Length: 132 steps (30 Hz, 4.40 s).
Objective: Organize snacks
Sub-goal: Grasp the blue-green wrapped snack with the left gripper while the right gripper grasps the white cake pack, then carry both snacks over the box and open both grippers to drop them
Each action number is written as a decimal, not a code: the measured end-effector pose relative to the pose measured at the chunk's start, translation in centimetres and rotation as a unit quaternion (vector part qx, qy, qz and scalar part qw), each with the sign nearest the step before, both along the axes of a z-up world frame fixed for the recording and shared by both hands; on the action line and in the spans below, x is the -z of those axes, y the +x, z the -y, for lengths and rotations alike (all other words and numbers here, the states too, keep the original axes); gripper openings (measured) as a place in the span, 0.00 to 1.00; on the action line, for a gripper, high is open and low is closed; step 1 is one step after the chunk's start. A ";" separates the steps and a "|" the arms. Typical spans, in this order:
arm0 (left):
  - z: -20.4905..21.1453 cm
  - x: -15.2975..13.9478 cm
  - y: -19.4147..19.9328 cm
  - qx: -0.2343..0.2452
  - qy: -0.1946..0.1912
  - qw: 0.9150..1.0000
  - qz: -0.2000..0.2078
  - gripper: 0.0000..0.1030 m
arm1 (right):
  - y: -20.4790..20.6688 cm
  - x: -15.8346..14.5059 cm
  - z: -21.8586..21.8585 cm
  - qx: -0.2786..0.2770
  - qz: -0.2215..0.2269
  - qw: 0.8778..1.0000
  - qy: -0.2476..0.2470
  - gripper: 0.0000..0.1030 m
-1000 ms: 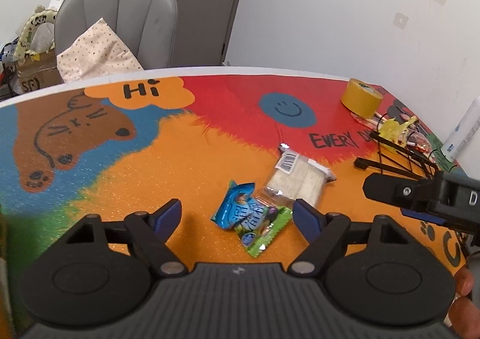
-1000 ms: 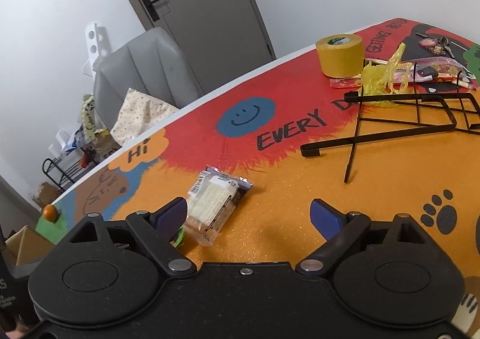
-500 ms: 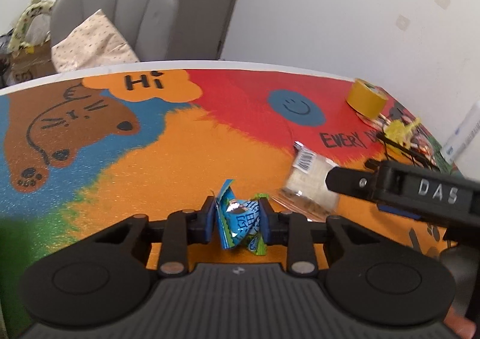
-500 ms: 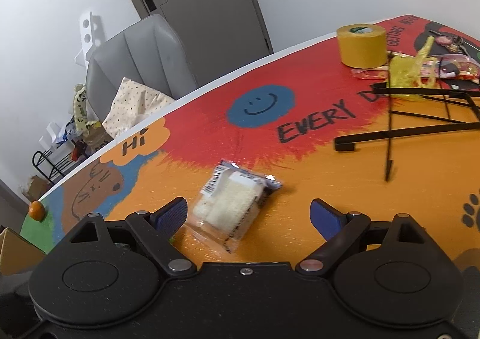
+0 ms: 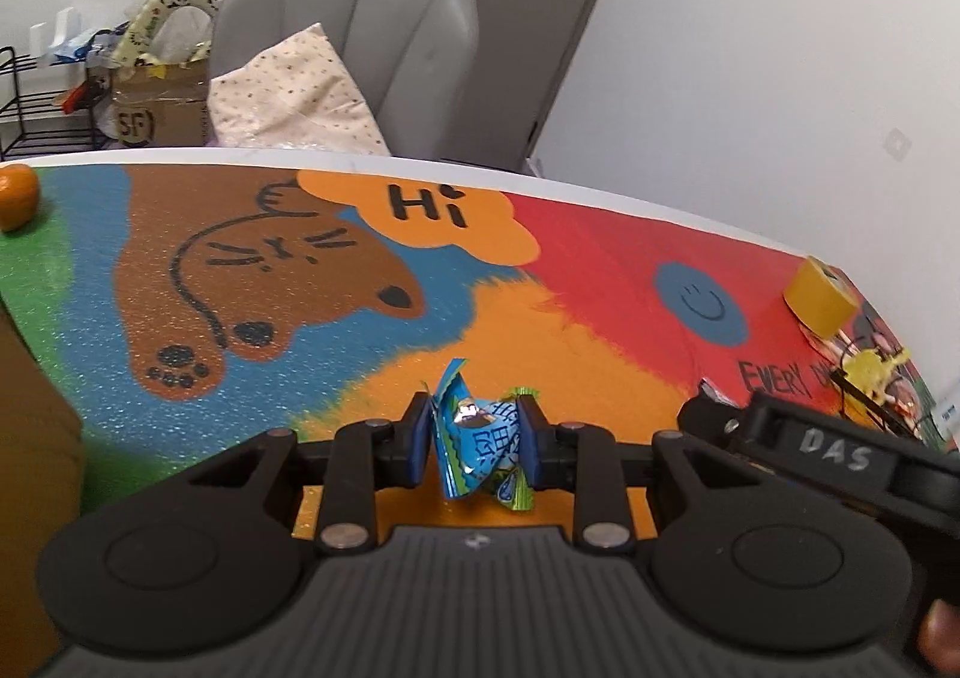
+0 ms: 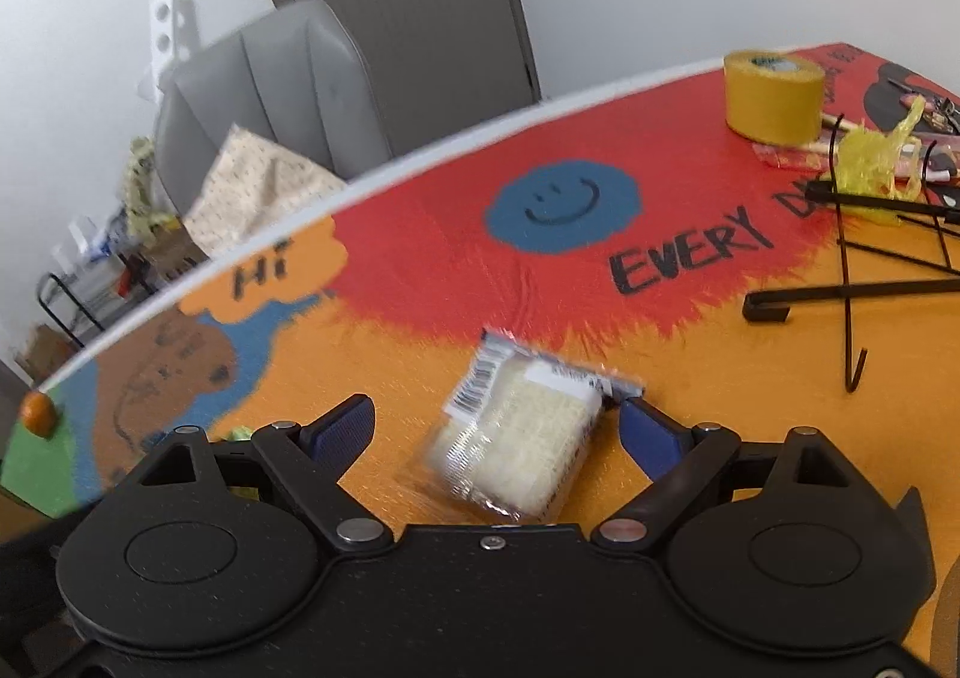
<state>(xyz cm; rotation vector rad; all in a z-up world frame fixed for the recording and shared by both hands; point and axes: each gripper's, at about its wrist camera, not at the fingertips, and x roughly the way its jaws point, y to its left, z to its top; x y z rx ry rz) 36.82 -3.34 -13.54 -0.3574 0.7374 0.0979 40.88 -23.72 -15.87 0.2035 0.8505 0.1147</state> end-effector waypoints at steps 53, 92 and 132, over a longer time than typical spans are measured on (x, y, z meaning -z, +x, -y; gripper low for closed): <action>-2.2 -10.5 -17.3 -0.006 0.016 0.996 0.091 0.28 | -15.3 -8.7 -0.8 -0.092 0.088 0.987 0.103 0.44; -14.3 -10.4 -25.2 -0.108 0.018 0.990 0.085 0.28 | -19.4 -11.3 -14.7 -0.259 0.081 0.956 0.112 0.44; -11.3 -10.2 -26.8 -0.078 0.032 0.995 0.054 0.85 | -22.2 -10.5 -7.1 -0.164 0.090 0.974 0.126 0.97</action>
